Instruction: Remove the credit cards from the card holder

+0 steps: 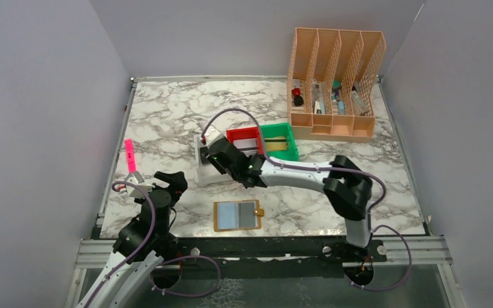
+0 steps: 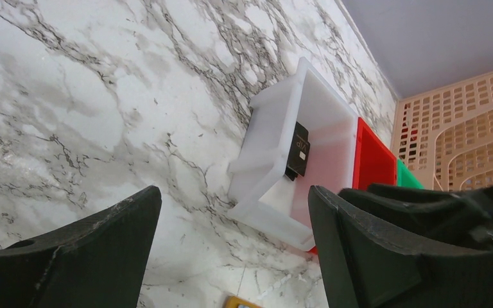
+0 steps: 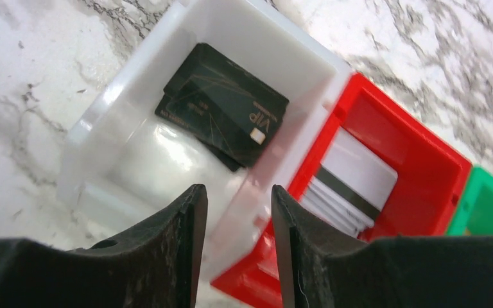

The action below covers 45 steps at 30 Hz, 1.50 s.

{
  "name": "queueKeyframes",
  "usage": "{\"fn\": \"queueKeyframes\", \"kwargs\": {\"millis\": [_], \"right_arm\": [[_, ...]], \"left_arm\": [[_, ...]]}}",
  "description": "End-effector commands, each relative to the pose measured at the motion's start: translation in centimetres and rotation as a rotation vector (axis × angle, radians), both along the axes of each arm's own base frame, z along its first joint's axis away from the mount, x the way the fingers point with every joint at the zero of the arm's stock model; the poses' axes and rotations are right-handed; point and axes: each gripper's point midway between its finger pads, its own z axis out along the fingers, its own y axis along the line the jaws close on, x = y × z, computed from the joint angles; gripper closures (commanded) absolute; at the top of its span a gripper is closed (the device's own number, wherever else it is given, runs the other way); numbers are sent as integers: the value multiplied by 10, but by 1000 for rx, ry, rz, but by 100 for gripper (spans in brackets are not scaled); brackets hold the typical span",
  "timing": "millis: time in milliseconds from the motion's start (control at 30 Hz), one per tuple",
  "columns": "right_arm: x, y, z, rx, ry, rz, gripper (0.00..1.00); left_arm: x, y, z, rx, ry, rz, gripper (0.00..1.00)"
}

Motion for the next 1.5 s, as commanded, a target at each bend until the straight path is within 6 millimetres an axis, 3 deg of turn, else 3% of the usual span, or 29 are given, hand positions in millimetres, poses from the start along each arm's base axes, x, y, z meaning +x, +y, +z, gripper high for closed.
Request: {"fn": "queueKeyframes", "kwargs": {"millis": [0, 133, 300, 467, 600, 733, 1133, 1333, 1467], "right_arm": [[-22, -18, 43, 245, 53, -85, 53], [-52, -54, 41, 374, 176, -166, 50], [-98, -83, 4, 463, 399, -196, 48], [-138, -98, -25, 507, 588, -188, 48], [-163, -104, -37, 527, 698, -158, 48], [-175, -106, -40, 560, 752, -135, 48], [-194, -101, -49, 532, 818, -36, 50], [-197, -99, -61, 496, 847, -36, 51], [-191, -108, -76, 443, 839, -119, 53]], "left_arm": [[0, -4, 6, -11, -17, -21, 13], [4, -22, 11, 2, -36, -117, 13], [9, -59, 10, 31, -16, -311, 14], [5, -109, -10, 36, 99, -569, 15], [-4, -137, -31, 22, 176, -734, 18], [-11, -146, -44, 12, 217, -801, 21], [-28, -160, -52, -12, 256, -900, 29], [-34, -167, -62, 11, 296, -935, 30], [-36, -170, -65, 28, 310, -941, 30]]}}
